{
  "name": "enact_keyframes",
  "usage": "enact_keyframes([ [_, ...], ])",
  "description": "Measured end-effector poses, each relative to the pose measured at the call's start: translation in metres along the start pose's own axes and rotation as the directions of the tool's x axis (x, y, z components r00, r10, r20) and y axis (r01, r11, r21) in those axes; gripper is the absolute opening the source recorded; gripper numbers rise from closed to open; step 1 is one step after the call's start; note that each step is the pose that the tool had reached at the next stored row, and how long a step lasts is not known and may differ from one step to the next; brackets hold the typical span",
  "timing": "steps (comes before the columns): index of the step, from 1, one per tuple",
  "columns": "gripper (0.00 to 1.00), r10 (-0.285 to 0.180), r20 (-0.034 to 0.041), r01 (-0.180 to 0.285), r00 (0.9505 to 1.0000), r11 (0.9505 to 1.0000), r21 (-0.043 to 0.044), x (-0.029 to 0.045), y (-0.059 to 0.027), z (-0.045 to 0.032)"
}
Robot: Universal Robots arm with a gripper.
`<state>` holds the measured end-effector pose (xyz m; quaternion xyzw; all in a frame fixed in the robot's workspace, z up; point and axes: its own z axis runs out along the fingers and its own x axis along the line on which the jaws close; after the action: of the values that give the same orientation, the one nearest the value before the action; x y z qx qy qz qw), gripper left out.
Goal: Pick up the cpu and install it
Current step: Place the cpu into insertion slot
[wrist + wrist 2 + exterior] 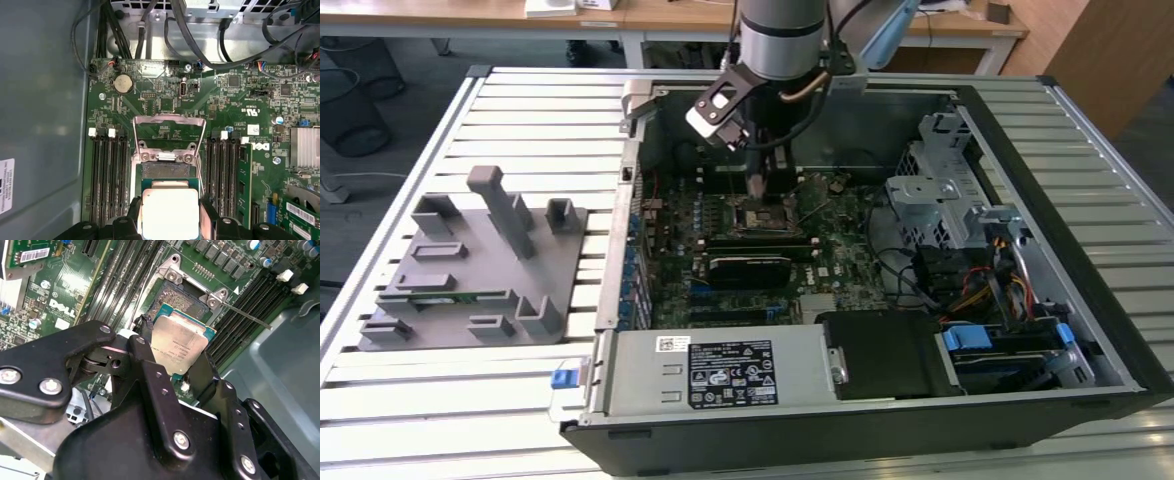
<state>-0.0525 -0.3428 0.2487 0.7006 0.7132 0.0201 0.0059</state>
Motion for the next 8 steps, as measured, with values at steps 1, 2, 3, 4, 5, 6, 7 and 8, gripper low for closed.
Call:
enact_keyframes([
  [1,0.54,0.000,0.0000,0.000,1.0000,1.0000,0.0000,-0.0001,0.0000,0.0011],
  [2,0.54,0.001,0.0001,-0.001,1.0000,1.0000,0.0000,-0.0001,0.0000,0.0024],
  [3,0.54,0.002,0.0002,-0.002,1.0000,1.0000,0.0000,-0.0002,-0.0001,0.0037],
  [4,0.54,0.003,0.0002,-0.003,1.0000,1.0000,0.0000,-0.0002,-0.0001,0.0052],
  [5,0.54,0.004,0.0001,-0.004,1.0000,1.0000,-0.0001,-0.0002,-0.0002,0.0069],
  [6,0.54,0.004,0.0001,-0.004,1.0000,1.0000,0.0000,-0.0003,-0.0002,0.0084],
  [7,0.54,0.004,0.0002,-0.004,1.0000,1.0000,-0.0001,-0.0003,-0.0003,0.0099],
  [8,0.54,0.004,0.0002,-0.004,1.0000,1.0000,0.0000,-0.0003,-0.0003,0.0109],
])
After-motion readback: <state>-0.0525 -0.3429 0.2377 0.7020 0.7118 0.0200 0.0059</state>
